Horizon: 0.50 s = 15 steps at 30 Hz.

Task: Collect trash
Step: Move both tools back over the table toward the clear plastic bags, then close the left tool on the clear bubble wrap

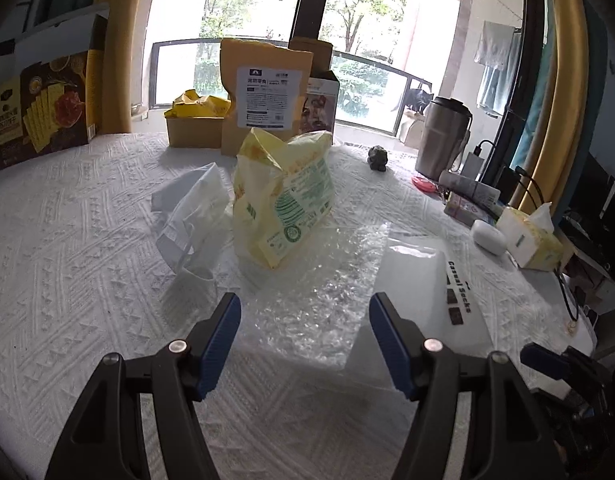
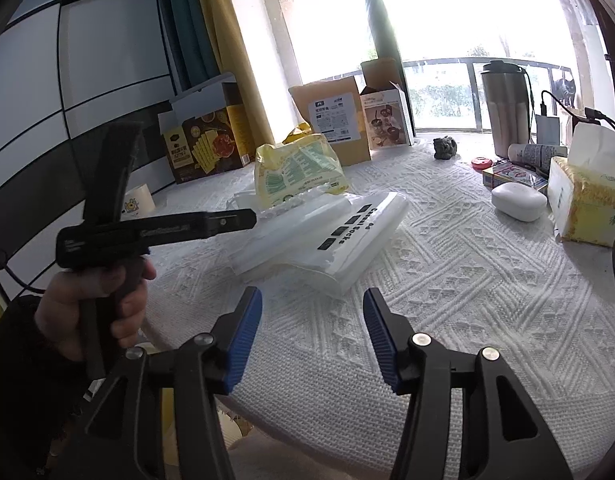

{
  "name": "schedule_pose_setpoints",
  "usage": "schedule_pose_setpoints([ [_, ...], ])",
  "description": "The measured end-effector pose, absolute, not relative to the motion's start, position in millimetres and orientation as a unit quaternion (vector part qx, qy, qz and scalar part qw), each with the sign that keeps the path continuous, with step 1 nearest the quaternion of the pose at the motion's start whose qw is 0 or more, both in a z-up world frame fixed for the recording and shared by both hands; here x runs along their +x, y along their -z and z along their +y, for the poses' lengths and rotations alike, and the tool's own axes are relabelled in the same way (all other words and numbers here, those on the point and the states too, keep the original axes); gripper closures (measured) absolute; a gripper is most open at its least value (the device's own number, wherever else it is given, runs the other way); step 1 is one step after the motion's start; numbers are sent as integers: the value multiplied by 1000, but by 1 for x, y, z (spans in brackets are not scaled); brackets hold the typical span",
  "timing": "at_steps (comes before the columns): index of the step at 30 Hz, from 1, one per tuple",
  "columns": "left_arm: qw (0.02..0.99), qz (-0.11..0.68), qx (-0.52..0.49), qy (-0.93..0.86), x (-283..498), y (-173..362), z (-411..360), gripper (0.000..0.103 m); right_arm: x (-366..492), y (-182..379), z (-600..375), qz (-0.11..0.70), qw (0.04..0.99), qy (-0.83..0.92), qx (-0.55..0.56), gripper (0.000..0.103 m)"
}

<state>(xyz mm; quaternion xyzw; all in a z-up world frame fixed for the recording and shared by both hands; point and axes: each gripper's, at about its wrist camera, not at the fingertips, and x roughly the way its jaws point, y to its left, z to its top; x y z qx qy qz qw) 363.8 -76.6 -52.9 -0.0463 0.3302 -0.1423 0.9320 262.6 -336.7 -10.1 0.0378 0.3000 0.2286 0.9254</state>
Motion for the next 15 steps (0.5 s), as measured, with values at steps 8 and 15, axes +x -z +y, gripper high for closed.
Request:
schedule_pose_setpoints([
  [8,924,340,-17,174,366,62,-82,75,265,13,-324,304,925,-227,32,52],
  [15,925,330,-11,187,360,61,-78,95,265,14,-308,310,923,-228,20,52],
])
